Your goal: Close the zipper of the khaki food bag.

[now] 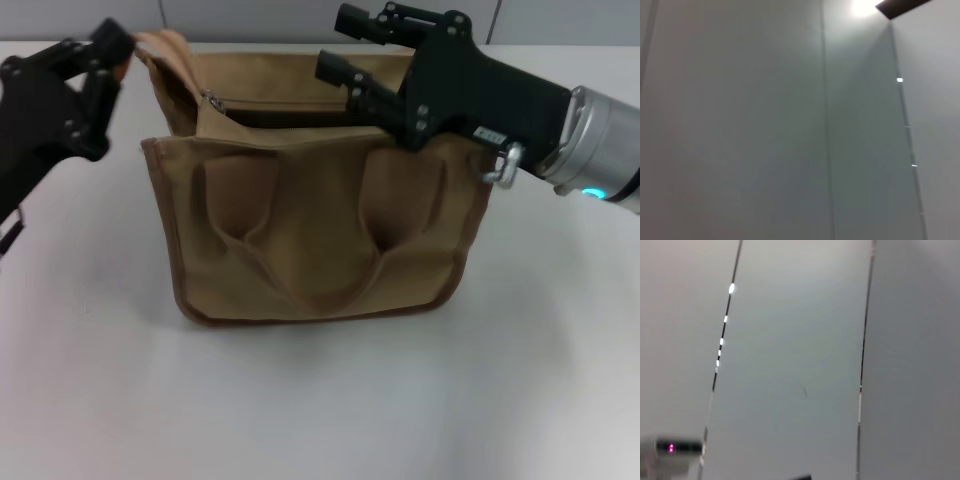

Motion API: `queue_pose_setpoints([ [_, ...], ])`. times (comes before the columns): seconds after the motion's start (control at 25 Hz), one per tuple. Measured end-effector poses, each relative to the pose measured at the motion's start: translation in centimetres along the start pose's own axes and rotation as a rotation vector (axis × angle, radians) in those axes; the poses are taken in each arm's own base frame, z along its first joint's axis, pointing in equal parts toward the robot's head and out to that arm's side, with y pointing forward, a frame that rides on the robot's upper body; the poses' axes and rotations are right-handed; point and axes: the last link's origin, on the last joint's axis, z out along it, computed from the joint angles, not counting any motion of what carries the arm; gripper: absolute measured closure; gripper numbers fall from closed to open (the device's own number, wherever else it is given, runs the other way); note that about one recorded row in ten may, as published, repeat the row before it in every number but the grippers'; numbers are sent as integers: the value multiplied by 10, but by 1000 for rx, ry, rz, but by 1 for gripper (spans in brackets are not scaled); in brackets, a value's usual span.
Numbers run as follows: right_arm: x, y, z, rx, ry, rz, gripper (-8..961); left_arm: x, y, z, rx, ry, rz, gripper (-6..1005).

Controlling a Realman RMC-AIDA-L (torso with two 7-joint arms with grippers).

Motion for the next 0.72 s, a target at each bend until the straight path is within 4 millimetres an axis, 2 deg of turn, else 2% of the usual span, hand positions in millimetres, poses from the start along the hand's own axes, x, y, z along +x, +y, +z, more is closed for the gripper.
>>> queue_pose_setpoints([
  [0.12, -17, -6, 0, -44, -20, 216, 531, 2, -2, -13, 42, 1, 6, 957],
  [0.16, -17, -6, 0, -44, -20, 216, 531, 2, -2, -16, 51, -2, 8, 957],
  [0.24, -27, -11, 1, -72, 13, 329, 531, 1, -1, -19, 58, -5, 6, 956],
  [0.28, -31, -14, 2, -84, 42, 379, 531, 1, -1, -20, 60, -7, 6, 956],
  [0.32, -34, -18, 2, -88, 94, 433, 531, -2, 0, -30, 89, -26, 5, 955],
  [0.48, -34, -27, 4, -64, 183, 513, 531, -7, 1, -38, 126, -57, 11, 954],
  [0.52, -38, -35, 7, -63, 270, 553, 531, -11, 2, -46, 154, -78, 9, 954],
  [0.56, -38, -35, 7, -63, 270, 553, 531, -11, 3, -48, 158, -80, 8, 953],
  [0.68, -49, -47, 15, -65, 429, 518, 531, -13, 6, -50, 163, -86, -2, 952],
  [0.72, -53, -50, 23, -56, 495, 422, 531, -14, 7, -50, 163, -87, -6, 952],
])
